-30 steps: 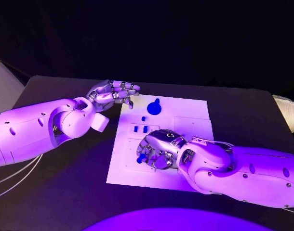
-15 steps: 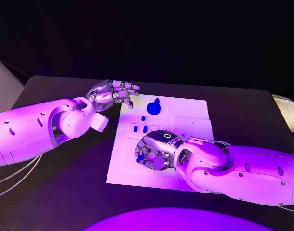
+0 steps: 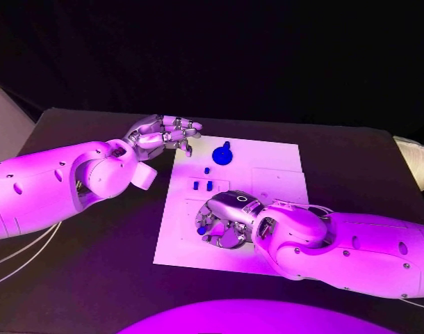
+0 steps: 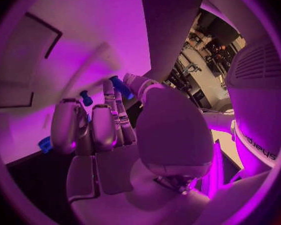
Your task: Assemble the parts on the task board
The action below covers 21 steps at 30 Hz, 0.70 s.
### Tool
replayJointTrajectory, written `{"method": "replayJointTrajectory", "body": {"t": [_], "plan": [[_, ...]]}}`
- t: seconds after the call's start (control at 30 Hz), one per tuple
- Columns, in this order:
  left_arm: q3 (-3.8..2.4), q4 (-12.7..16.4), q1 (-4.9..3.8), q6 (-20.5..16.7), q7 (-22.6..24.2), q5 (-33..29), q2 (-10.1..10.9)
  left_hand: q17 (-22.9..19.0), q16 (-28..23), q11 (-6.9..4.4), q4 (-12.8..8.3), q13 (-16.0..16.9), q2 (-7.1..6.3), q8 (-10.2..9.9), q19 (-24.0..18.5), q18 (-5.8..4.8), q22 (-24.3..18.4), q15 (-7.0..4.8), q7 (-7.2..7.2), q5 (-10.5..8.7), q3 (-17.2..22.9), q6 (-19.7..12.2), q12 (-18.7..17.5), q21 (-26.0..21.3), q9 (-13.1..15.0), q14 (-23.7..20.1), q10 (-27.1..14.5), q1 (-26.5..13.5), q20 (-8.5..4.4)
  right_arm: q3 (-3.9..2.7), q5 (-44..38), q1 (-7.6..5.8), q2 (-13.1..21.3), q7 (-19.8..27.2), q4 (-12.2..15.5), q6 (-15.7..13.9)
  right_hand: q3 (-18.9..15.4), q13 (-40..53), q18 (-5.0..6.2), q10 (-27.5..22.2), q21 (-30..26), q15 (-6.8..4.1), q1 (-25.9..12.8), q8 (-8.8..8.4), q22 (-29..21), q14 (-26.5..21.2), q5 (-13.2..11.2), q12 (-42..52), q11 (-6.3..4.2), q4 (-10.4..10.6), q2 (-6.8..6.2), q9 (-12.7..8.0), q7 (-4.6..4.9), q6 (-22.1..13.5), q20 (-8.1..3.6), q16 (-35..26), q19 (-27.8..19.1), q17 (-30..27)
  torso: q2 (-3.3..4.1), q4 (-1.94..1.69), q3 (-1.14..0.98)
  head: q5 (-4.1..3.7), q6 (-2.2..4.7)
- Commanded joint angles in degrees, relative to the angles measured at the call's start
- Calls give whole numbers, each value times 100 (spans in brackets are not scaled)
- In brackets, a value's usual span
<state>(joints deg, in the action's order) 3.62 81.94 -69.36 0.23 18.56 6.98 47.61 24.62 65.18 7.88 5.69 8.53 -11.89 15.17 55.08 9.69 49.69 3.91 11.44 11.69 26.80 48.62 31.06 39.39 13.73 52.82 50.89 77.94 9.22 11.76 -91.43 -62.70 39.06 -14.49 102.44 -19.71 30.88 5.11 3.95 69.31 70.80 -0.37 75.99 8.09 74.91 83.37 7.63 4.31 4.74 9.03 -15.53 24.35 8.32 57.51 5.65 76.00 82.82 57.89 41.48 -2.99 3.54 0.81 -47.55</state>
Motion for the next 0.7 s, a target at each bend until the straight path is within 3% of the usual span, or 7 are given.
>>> {"method": "replayJointTrajectory", "body": {"t": [0.03, 0.13, 0.43, 0.7], "plan": [[-5, 16, -3, 92, 5, -24, -1, 8, -38, 3, 2, -6, 27, 29, 29, 76, -7, 16, 6, -20, -18, -13, 25, -40, -6, -3, -30, -22, 17, 18, 8, 25, 7, 32, 7, -38, -108, -6, 59, -110, -83, 37, -34, -71, 59, -41, -24, 39, 5, 8, -57, -24, 11, -109, -2, -49, -69, -55, 2, 0, 2, -14, 14], [-5, 17, -3, 94, -1, -24, 2, 8, -38, 3, 2, -6, 27, 29, 29, 76, -7, 16, 6, -20, -18, -13, 25, -40, -6, -3, -30, -22, 17, 18, 5, 26, 14, 14, 12, -181, -330, -4, 76, -270, -180, 55, -44, -161, 3, -83, 5, 103, 23, 18, -63, -62, 36, -269, 17, -72, -110, -117, 2, 2, -1, -14, 13], [-5, 12, -2, 109, 1, -16, 3, 9, -39, 2, 8, -10, 40, 37, 30, 77, -11, 16, 1, -25, -18, -7, 27, -45, -5, -4, -36, -19, 19, 18, 5, 28, 48, -52, 49, -656, -1219, 42, 141, -746, -535, 56, 245, -349, -199, -226, 68, 548, 14, 168, 129, -139, 26, -614, 25, -159, -238, -370, 0, -2, 2, -24, 26], [-5, 9, -2, 121, -6, -15, 10, 9, -39, 0, 8, -13, 40, 43, 30, 77, -13, 16, -2, -31, -21, -2, 29, -49, -3, -6, -39, -14, 19, 15, 10, 26, 178, -82, 158, -921, -1461, 70, 145, -843, -572, 58, 385, -374, -207, -244, 119, 754, 15, 253, 193, -152, 41, -665, 27, -157, -241, -398, -1, 1, 1, -37, 32]]}}
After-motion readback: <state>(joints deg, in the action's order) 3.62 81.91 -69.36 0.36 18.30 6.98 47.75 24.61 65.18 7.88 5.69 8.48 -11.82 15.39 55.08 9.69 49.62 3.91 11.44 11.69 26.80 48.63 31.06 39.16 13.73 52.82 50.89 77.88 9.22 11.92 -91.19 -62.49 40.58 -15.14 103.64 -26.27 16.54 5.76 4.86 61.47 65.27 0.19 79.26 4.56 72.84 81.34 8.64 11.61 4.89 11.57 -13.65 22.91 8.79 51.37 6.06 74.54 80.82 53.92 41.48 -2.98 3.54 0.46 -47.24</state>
